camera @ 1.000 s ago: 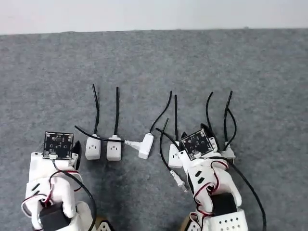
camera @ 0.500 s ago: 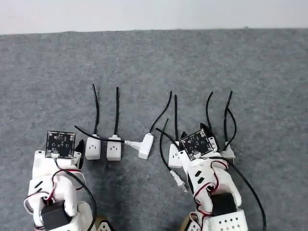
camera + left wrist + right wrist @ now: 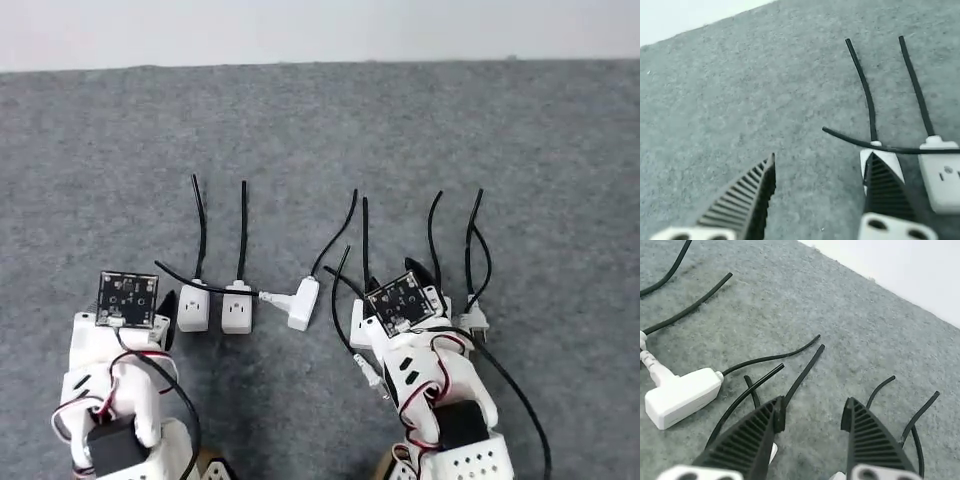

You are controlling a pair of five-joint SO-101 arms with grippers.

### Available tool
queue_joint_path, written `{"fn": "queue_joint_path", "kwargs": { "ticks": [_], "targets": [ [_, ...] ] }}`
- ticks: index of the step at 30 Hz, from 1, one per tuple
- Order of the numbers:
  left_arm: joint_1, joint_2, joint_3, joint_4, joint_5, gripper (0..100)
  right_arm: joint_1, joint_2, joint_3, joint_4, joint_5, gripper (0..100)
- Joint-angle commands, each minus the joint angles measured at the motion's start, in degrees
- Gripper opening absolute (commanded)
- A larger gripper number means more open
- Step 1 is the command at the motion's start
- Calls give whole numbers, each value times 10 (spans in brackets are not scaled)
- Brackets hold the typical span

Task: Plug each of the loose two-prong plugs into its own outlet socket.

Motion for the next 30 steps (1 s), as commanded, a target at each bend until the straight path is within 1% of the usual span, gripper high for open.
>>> {"fn": "queue_joint_path", "kwargs": {
  "ticks": [1, 6, 9, 15, 23, 30],
  "targets": [
    [3, -8, 12, -40, 5, 272, -5, 0, -4, -12, -5, 188],
    [6, -8, 37, -45, 11, 272, -5, 0, -4, -12, -5, 188],
    [23, -8, 41, -47, 25, 272, -5, 0, -3, -12, -5, 188],
    [59, -8, 54, -47, 22, 272, -5, 0, 2, -12, -5, 188],
    [63, -8, 63, -49, 21, 272, -7, 0, 11, -12, -6, 188],
    [68, -8, 85, -84, 21, 272, -7, 6, 11, -11, -6, 188]
  ]
}}
